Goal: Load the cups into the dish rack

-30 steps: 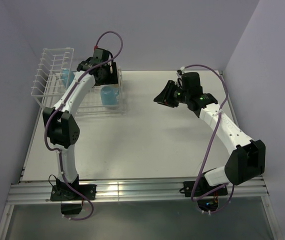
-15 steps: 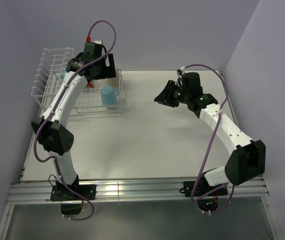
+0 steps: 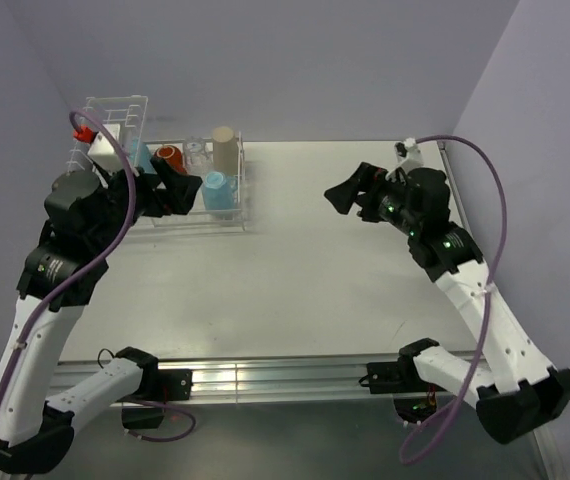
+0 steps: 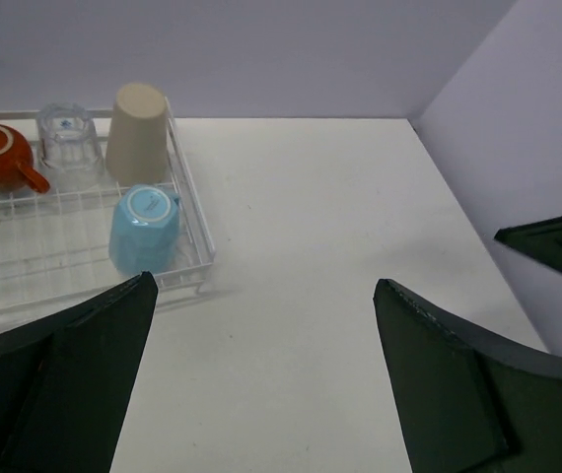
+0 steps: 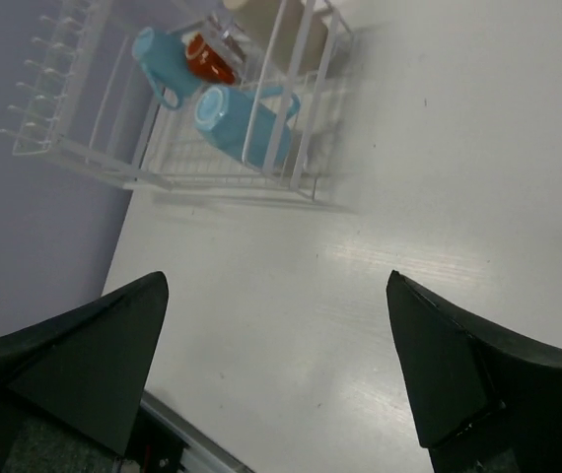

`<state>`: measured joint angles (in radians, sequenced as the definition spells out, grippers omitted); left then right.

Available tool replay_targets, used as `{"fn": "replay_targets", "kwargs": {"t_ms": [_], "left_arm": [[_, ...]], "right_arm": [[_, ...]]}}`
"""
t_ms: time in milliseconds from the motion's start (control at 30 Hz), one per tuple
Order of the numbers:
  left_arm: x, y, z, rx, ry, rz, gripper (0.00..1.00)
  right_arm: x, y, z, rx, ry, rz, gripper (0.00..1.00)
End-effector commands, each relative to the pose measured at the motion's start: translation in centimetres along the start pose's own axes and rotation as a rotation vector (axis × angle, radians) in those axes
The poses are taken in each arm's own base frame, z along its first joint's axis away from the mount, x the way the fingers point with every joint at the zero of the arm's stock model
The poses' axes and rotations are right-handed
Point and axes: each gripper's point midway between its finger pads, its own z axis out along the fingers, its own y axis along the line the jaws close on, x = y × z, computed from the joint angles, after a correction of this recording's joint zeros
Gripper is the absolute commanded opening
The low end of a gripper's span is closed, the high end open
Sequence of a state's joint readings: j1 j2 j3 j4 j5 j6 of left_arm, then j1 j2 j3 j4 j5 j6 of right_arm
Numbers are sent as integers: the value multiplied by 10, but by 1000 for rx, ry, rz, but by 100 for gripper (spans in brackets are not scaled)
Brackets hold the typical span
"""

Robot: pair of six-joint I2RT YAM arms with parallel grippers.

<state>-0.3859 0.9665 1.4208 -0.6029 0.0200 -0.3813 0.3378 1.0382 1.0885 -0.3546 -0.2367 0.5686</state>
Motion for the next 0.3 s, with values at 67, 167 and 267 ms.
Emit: {"fn": "replay_targets", "kwargs": {"t_ms": [67, 167, 267], "left_arm": [[32, -9, 2, 118, 9, 20, 99], [42, -10, 0, 153, 2, 22, 99], [47, -11, -4, 179, -27, 22, 99]], "right_arm": [[-28, 5, -44, 4, -194, -91, 100], [-28, 2, -62, 13, -244, -109, 100], [-31, -5, -78, 42, -314, -125, 100]]}}
